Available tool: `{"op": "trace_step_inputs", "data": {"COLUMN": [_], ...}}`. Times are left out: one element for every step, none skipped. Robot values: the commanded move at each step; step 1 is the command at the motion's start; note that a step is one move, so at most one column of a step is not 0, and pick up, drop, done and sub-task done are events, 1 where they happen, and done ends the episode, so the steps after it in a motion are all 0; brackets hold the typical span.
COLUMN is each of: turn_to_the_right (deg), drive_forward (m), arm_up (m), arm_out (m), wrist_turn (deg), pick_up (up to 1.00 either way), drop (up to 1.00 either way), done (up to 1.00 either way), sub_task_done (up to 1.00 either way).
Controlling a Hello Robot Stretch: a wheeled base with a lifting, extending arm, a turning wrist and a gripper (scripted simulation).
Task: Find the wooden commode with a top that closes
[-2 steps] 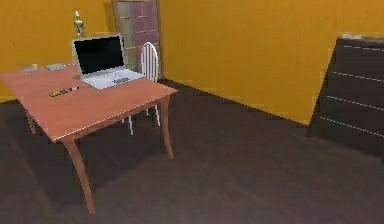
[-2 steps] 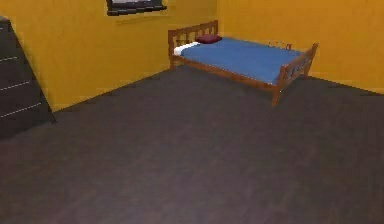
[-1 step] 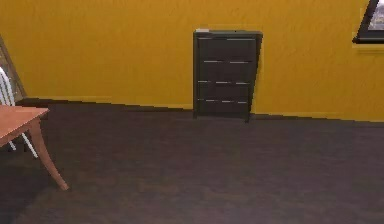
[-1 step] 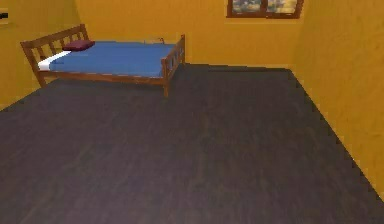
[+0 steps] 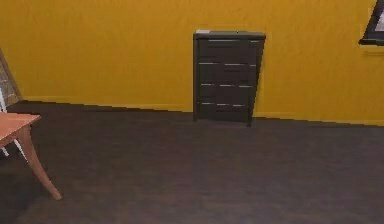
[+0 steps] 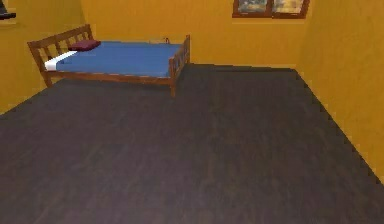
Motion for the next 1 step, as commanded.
{"op": "trace_step_inputs", "data": {"turn_to_the_right": [-45.0], "drive_forward": [0.0], "arm_up": [0.0], "arm_out": [0.0], "wrist_turn": [0.0], "pick_up": [0.0], "drop": [0.0], "done": [0.0], "sub_task_done": [0.0]}}
